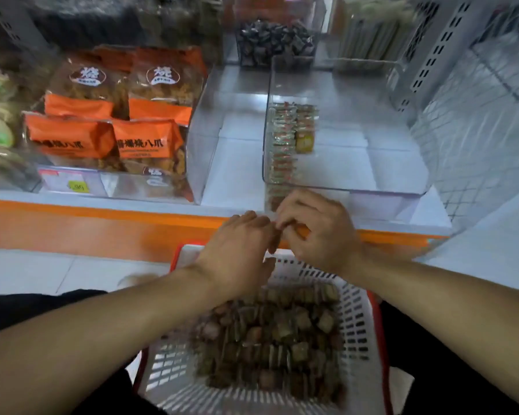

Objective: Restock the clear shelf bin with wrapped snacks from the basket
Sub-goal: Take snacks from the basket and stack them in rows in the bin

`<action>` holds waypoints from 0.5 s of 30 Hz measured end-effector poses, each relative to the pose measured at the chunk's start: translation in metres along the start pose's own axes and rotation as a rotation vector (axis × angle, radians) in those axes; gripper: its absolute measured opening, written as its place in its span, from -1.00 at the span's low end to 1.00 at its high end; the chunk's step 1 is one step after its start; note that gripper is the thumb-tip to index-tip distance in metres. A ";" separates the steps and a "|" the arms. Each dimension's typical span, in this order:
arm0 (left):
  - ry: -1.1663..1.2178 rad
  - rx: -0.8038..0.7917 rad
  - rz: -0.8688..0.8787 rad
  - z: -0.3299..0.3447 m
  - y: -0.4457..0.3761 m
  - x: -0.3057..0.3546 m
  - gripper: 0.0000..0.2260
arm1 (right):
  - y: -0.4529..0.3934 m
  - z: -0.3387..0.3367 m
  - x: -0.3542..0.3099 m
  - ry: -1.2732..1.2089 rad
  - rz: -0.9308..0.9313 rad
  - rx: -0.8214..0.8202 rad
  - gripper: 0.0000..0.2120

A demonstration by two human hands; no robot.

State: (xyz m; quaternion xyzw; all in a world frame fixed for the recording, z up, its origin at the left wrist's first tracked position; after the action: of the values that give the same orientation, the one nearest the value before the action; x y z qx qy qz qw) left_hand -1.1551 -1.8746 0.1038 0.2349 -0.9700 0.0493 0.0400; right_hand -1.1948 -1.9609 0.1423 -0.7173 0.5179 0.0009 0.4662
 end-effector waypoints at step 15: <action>0.143 -0.877 -0.178 0.302 0.129 -0.006 -0.41 | 0.337 0.197 0.125 0.206 1.170 -1.078 -0.11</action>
State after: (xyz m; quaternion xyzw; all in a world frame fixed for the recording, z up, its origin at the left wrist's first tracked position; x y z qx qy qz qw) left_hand -1.2252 -1.7918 -0.2061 0.2740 -0.8700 -0.3538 0.2069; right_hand -1.2922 -1.9312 -0.2544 -0.4524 0.7786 0.4291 -0.0704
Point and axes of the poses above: each hand's wrist, its own y-axis away from the middle knuckle, its own z-axis out of the palm, x = y × z, the point moved 9 cm from there along -y, towards the middle knuckle, and after that the axes turned 10 degrees about -y, right-handed, at the moved point
